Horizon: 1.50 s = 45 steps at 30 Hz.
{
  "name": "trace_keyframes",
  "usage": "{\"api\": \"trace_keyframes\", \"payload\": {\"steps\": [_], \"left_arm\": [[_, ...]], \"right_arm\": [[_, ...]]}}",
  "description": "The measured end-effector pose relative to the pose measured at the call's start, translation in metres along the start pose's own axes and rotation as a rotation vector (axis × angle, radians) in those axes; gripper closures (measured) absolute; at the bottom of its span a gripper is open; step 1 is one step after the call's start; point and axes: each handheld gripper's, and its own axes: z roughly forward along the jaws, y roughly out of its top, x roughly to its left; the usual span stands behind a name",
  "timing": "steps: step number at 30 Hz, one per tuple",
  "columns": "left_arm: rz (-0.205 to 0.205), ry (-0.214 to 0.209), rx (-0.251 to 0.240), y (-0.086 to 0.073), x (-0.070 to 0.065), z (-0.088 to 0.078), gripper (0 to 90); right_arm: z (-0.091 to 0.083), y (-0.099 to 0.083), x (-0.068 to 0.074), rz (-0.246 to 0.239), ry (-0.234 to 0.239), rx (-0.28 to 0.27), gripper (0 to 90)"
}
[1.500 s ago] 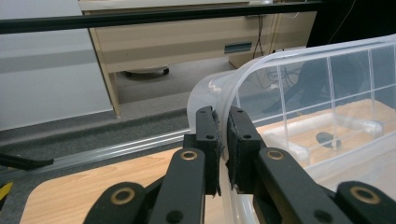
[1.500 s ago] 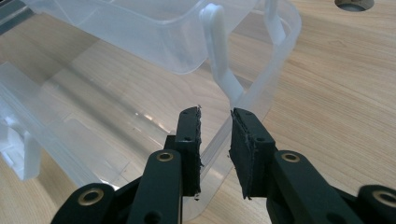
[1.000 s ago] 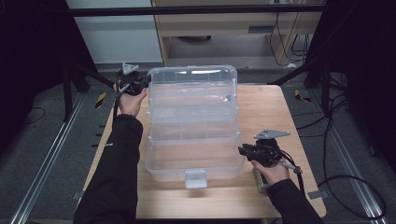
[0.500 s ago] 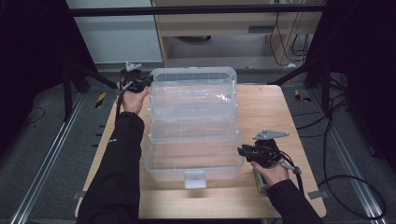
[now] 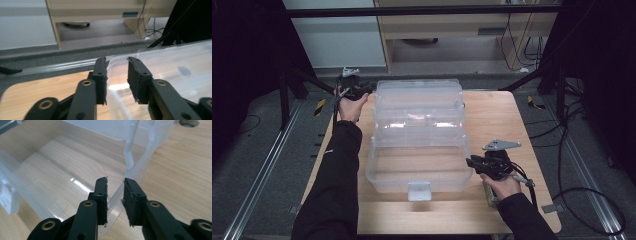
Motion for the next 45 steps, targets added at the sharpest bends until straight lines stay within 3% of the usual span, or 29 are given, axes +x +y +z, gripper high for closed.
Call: {"api": "trace_keyframes", "payload": {"steps": [7,9,15,19,33,41,45], "left_arm": [[-0.035,-0.019,-0.016,-0.010,0.017,-0.050,61.8],[-0.016,-0.006,-0.016,-0.013,0.018,-0.069,59.8],[-0.026,-0.018,-0.047,-0.027,0.022,-0.125,55.9],[-0.018,-0.044,-0.055,-0.043,0.023,-0.148,54.6],[0.036,-0.062,0.055,-0.104,0.010,-0.172,47.1],[0.053,-0.042,0.119,-0.135,0.009,-0.171,40.5],[0.051,-0.045,0.127,-0.146,0.007,-0.171,39.1]], "right_arm": [[0.001,0.002,0.001,-0.007,-0.007,0.013,72.9],[0.001,0.002,0.001,-0.007,-0.005,0.013,72.8],[0.000,0.002,0.000,0.002,-0.003,0.013,72.6],[0.001,0.002,0.001,0.000,-0.005,0.012,72.6],[0.002,0.002,0.001,0.006,-0.014,0.011,71.4],[0.002,0.002,0.001,0.017,-0.018,0.016,71.2],[0.003,0.003,0.002,0.022,-0.018,0.033,67.3]]}}
